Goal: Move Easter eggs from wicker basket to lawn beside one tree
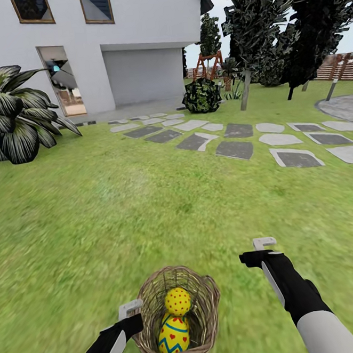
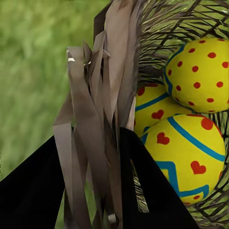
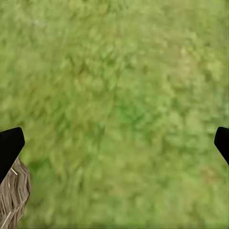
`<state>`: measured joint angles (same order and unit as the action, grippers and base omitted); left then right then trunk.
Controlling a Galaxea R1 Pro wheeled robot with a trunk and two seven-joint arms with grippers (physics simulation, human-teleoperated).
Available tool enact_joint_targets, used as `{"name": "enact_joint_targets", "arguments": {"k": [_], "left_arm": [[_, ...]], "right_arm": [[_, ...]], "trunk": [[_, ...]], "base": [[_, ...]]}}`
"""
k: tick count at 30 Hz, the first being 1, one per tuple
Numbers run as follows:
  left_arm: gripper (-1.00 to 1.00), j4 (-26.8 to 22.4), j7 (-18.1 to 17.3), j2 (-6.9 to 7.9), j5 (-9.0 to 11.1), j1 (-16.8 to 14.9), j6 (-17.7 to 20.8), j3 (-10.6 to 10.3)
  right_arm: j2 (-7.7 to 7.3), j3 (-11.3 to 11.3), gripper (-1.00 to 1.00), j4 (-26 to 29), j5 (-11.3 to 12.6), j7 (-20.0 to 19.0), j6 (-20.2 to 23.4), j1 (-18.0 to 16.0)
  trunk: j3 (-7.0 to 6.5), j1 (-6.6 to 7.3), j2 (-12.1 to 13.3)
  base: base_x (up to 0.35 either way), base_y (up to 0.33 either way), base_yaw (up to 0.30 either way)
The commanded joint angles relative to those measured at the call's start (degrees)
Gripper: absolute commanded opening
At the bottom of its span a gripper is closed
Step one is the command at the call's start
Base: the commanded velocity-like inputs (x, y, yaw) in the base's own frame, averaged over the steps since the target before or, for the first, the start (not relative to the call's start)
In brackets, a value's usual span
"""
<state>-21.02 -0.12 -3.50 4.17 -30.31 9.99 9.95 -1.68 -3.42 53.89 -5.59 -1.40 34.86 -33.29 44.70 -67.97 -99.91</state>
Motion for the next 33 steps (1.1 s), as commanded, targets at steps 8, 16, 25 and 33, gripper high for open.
{"name": "enact_joint_targets", "arguments": {"k": [8, 16, 25, 33], "left_arm": [[-1.0, -0.2, -0.1, -0.04, 0.6, 0.0, 0.4, 0.2], [-1.0, -0.2, -0.1, -0.02, 0.6, 0.0, 0.4, 0.2], [-1.0, -0.2, -0.1, -0.01, 0.6, 0.0, 0.4, 0.3], [-1.0, -0.2, -0.1, 0.07, 0.7, 0.0, 0.4, 0.3]], "right_arm": [[0.06, 0.0, 1.0, 0.1, -0.5, -0.1, 0.2, 0.0], [0.01, 0.0, 1.0, 0.0, -0.4, -0.1, 0.3, 0.0], [0.09, 0.0, 1.0, 0.1, -0.5, -0.1, 0.2, 0.0], [0.16, 0.1, 1.0, 0.5, -0.7, 0.1, 0.1, 0.0]], "trunk": [[-1.39, 1.77, 3.2], [-2.83, 3.53, 6.4], [-4.45, 5.5, 10.0], [-5.88, 7.26, 13.2]], "base": [[0.0, 0.0, 0.0], [0.0, 0.0, 0.0], [0.0, 0.0, 0.0], [0.0, 0.0, 0.0]]}}
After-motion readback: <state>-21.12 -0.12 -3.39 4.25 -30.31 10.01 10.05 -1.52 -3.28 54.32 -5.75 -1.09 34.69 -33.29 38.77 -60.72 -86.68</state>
